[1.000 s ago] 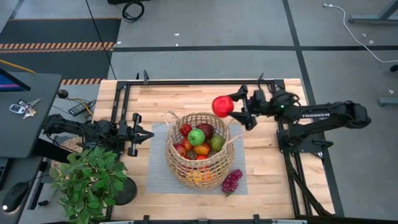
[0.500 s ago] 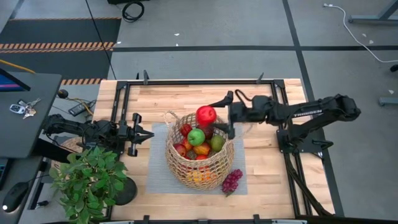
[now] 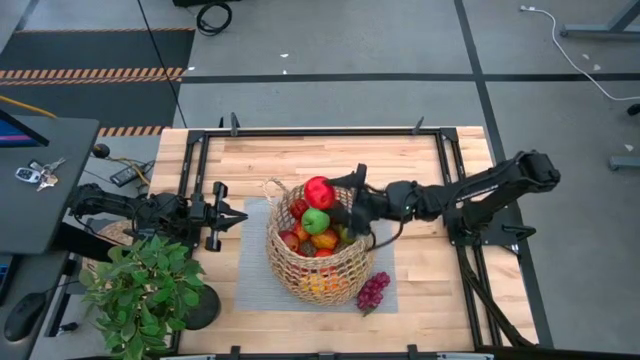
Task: Build produce basket
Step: Put the red apple into the brown basket
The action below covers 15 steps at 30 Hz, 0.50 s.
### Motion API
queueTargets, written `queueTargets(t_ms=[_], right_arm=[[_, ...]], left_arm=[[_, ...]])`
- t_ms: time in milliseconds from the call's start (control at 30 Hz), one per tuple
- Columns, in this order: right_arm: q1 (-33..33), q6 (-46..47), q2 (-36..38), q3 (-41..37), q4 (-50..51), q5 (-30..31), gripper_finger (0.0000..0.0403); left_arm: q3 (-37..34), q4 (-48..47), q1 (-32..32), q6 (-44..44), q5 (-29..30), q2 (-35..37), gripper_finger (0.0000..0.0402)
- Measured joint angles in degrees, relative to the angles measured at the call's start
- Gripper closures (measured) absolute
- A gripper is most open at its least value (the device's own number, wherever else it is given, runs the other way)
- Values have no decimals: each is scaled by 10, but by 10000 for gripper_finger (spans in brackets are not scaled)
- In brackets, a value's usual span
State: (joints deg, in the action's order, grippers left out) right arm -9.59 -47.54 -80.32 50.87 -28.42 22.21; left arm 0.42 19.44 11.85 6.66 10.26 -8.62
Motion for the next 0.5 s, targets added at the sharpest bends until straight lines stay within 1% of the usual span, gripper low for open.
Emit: queueTargets(t_ms=[167, 267, 367, 500], right_arm=[[-19, -174, -25, 0, -19, 22, 57], [-29, -244, -37, 0, -33, 24, 57], [-34, -276, -42, 0, -37, 24, 57], [-35, -275, -40, 0, -41, 26, 56]], left_arm=[[0, 0, 0, 0, 0, 0, 370], [0, 0, 0, 0, 0, 0, 367], [0, 0, 0, 0, 0, 0, 366], [0, 0, 0, 0, 0, 0, 370]])
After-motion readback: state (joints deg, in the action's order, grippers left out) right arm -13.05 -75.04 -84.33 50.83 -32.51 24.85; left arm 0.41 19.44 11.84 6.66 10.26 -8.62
